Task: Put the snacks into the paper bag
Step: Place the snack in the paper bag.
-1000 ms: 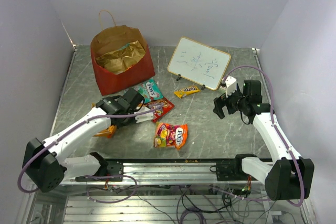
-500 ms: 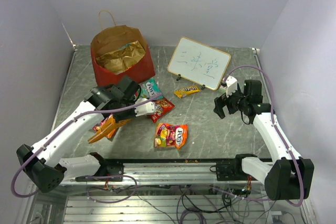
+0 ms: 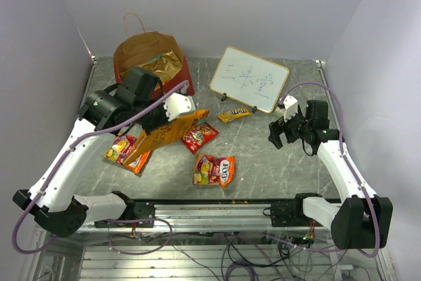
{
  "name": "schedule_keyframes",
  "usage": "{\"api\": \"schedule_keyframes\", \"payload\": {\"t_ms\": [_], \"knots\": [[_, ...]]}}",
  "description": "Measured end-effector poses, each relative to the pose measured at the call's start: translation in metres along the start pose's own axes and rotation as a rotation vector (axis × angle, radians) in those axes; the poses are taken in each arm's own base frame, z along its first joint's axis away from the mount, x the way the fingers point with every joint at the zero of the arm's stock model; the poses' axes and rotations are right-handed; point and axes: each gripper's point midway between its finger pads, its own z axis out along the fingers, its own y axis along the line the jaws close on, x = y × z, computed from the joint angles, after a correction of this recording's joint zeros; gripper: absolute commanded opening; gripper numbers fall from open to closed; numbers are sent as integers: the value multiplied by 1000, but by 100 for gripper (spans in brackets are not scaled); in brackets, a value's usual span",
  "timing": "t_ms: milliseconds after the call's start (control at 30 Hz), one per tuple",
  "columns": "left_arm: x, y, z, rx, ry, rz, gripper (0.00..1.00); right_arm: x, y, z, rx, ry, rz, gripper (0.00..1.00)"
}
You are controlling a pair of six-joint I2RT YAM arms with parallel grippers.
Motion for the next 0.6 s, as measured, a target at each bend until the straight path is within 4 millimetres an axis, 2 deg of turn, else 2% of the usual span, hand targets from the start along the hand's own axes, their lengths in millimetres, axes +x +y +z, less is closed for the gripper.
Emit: {"api": "schedule_keyframes", "payload": {"t_ms": [433, 600], "knots": [[-60, 44, -38, -171, -219, -58, 7, 0, 0, 0, -4, 0, -2, 98], [-86, 67, -63, -278, -316, -56, 7, 0, 0, 0, -4, 0, -2, 98]]}}
